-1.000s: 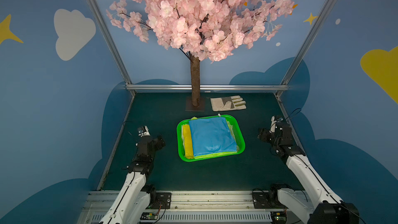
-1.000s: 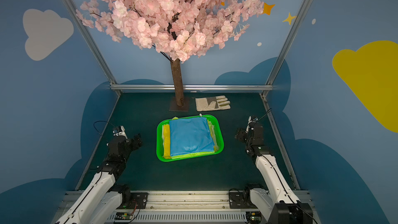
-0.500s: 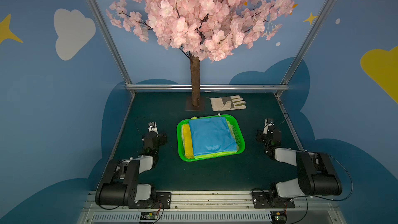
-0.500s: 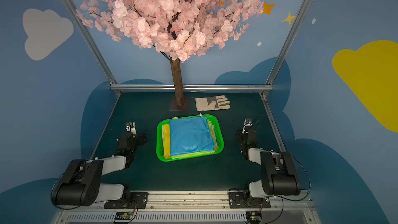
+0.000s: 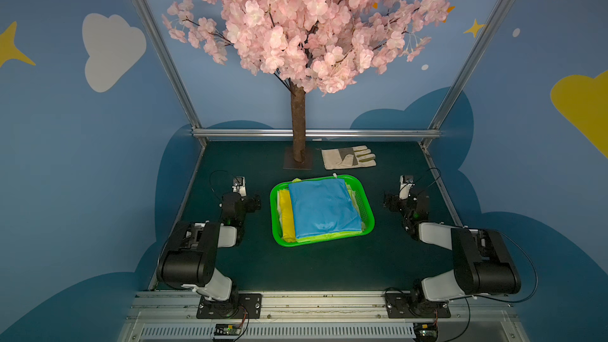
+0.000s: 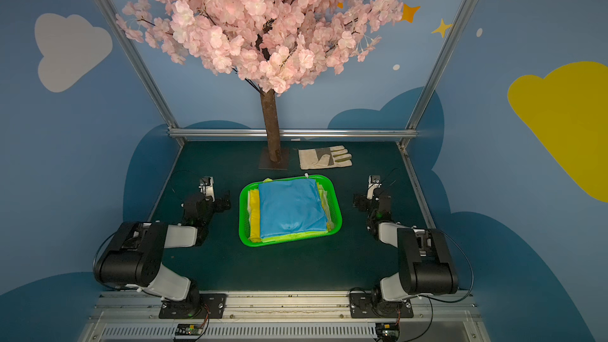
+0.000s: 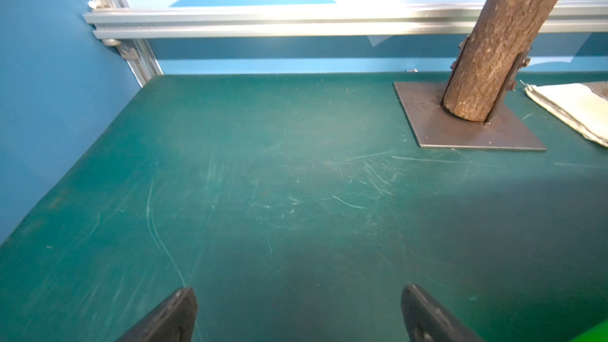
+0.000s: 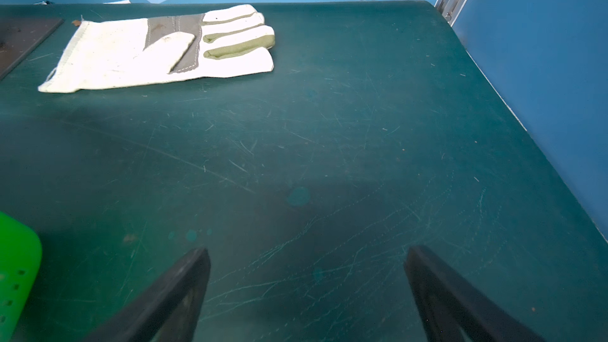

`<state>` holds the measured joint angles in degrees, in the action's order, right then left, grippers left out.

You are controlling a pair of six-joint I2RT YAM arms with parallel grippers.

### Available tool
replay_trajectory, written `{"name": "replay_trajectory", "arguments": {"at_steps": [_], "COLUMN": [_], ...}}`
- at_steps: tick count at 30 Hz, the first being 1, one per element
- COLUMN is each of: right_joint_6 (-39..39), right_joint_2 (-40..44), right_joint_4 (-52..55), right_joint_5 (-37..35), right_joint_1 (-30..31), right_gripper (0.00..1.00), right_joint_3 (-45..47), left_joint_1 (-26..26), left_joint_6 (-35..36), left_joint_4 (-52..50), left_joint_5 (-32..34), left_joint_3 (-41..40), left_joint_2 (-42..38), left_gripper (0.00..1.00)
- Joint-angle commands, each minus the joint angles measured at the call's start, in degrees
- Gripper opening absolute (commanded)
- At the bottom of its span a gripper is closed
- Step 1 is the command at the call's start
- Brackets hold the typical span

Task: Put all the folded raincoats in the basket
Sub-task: Reset both arms

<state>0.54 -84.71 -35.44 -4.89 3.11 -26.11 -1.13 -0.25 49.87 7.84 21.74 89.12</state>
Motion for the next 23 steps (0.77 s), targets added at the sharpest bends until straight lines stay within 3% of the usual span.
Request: {"name": "replay_trajectory", "arguments": {"at_steps": [1, 23], "right_joint_6": [0.8, 0.8], "right_joint_2": [0.4, 0.4], "right_joint_4": [0.5, 0.3], "right_joint_5": [0.6, 0.7], "right_joint_1": [0.0, 0.0], "right_gripper": [0.98, 0.98], "right_joint_3": [-0.4, -0.2], "left_joint_1": [0.3, 0.3], "left_joint_6": [-0.1, -0.1], "left_joint_4": [-1.3, -1.2], "left_joint_5": [-1.2, -1.3], "left_joint_3": [0.3, 0.3], "left_joint_2": [-0.8, -0.8], "left_gripper": [1.00, 1.00]}}
